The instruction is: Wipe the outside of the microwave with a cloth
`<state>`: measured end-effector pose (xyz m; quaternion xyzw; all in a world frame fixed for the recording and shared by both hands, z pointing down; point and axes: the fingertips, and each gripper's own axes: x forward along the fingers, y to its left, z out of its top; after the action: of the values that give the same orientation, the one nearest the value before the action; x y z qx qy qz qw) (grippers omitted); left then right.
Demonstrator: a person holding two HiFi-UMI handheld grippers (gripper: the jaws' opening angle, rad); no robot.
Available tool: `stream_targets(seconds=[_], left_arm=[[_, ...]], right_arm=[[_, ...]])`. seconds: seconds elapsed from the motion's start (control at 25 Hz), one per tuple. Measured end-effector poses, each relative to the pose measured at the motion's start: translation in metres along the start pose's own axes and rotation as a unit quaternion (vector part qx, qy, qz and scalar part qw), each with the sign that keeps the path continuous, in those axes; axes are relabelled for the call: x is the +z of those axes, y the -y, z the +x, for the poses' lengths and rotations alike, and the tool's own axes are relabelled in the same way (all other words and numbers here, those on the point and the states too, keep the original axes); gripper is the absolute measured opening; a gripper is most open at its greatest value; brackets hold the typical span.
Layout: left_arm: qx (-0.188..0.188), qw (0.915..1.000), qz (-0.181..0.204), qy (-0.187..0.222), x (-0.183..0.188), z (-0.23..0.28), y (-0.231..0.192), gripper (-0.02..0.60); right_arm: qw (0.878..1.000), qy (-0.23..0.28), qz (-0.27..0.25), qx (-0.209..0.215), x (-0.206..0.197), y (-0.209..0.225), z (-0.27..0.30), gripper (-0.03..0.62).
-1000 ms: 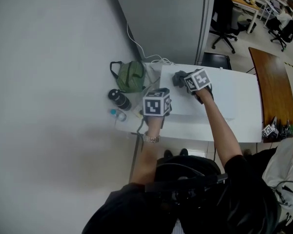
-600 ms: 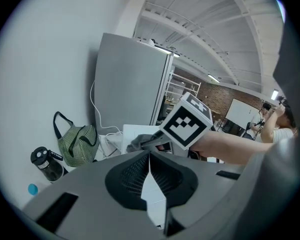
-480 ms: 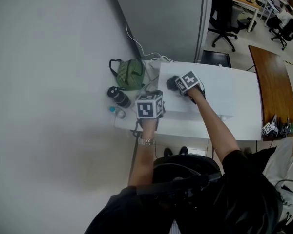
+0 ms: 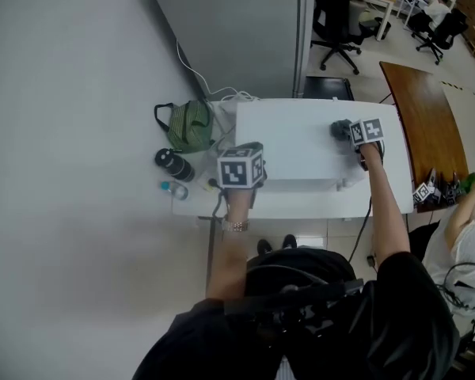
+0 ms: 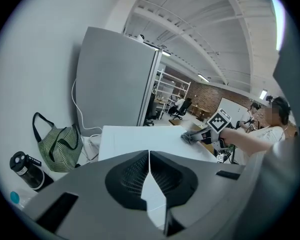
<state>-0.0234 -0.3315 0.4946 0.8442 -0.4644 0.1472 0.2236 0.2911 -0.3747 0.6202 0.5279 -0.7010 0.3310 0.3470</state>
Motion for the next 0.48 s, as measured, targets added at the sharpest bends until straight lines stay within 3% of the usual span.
stream_targets(seconds=[0.12, 0.24, 0.36, 0.48], left_arm=[[-0.005, 1.0, 0.002, 0.0, 0.001, 0.002, 0.004, 0.008], [0.0, 1.0, -0.001, 0.002, 0.002, 0.0, 0.001, 0.008], [0.01, 0.9999, -0.004, 0.003, 0.0, -0.003, -0.007, 0.008], [0.02, 0.9998, -0.005, 0.003, -0.001, -0.01, -0.015, 0.008]], right_arm=[[0.999, -0.01, 0.024, -0.04, -0.011, 0.028, -0.011, 0.06], [0.999, 0.004, 0.02, -0.044, -0.005, 0.01, -0.016, 0.06], [0.999, 0.04, -0.012, 0.013, 0.022, -0.063, -0.01, 0.06], [0.987, 0.093, -0.079, 0.1, 0.065, -0.179, 0.001, 0.06]])
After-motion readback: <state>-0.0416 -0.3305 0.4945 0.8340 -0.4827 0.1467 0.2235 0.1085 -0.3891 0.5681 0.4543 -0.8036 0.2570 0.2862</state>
